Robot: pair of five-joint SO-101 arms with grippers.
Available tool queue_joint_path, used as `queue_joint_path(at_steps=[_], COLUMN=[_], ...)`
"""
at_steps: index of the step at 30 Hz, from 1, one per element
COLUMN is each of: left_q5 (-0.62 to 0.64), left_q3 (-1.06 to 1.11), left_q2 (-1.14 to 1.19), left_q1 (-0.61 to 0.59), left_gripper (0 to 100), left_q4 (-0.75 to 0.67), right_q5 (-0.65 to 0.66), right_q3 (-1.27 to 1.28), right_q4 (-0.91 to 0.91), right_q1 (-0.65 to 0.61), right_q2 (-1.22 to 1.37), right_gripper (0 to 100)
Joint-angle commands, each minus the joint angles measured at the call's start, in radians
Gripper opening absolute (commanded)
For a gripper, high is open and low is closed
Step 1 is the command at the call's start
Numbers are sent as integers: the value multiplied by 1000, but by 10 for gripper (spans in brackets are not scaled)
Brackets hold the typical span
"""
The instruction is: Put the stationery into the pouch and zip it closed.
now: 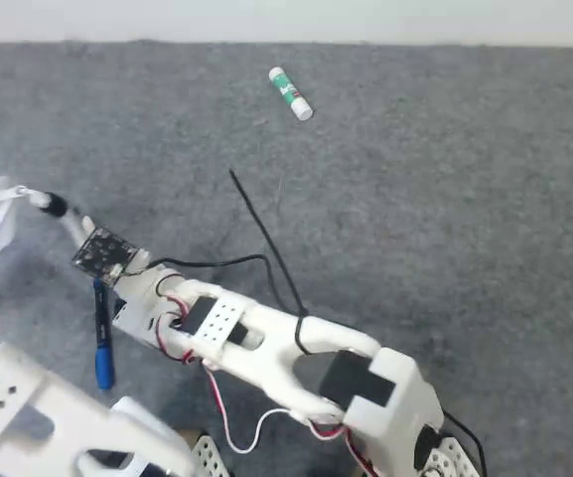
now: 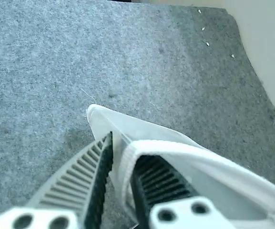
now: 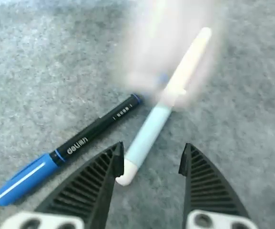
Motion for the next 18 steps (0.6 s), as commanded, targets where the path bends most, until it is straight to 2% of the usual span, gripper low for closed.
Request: queue_joint_path(at_steps=[1, 18], left_q5=[15, 15], left_q3=[-62, -62], left_q2=[-8, -8], left_q1=[-9, -11], left_gripper=[10, 10], left_q4=[-43, -43], right_q5=[-6, -2], right_q3=[-97, -233], right_q4=[2, 4], right_q1=[-12, -7], right_q2=[13, 197], right_gripper=[191, 188])
